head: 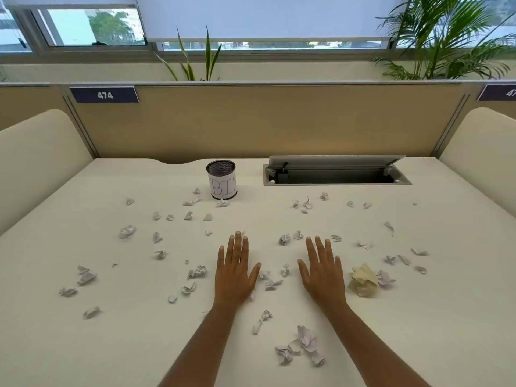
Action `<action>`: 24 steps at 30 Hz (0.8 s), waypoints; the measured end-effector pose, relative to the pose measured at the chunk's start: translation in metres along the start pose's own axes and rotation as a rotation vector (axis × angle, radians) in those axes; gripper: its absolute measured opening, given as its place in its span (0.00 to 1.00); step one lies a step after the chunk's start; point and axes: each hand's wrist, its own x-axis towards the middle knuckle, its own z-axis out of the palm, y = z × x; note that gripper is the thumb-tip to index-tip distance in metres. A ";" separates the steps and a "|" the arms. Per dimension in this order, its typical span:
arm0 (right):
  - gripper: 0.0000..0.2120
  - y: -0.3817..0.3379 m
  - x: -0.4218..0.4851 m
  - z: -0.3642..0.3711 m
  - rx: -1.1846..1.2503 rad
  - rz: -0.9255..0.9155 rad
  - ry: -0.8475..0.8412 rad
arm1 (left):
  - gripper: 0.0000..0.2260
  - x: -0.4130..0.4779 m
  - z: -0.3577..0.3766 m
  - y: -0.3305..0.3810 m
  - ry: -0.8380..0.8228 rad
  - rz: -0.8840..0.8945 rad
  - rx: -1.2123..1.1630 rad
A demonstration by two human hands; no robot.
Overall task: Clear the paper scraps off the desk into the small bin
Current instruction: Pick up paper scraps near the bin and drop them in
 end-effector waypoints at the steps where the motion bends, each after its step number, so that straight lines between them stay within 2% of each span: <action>1: 0.27 0.001 -0.001 0.002 0.006 0.014 -0.019 | 0.27 0.001 0.001 -0.001 0.045 -0.008 -0.013; 4: 0.38 0.002 -0.002 0.005 0.026 0.004 0.029 | 0.28 0.003 0.003 -0.002 -0.042 -0.060 -0.085; 7: 0.40 0.004 0.002 0.009 0.037 -0.010 0.036 | 0.42 0.001 0.005 -0.002 -0.080 -0.152 -0.106; 8: 0.41 0.005 0.003 0.009 0.029 -0.016 0.019 | 0.43 0.002 0.006 -0.001 -0.127 -0.185 -0.083; 11: 0.34 0.007 0.005 0.013 -0.004 -0.005 -0.023 | 0.30 0.004 0.006 -0.003 -0.213 -0.258 -0.042; 14: 0.25 0.008 0.005 0.015 -0.001 -0.007 -0.032 | 0.28 0.005 0.005 -0.002 -0.222 -0.271 -0.051; 24: 0.22 0.005 0.008 0.011 0.186 -0.013 0.014 | 0.20 0.001 -0.001 0.001 -0.110 -0.257 -0.214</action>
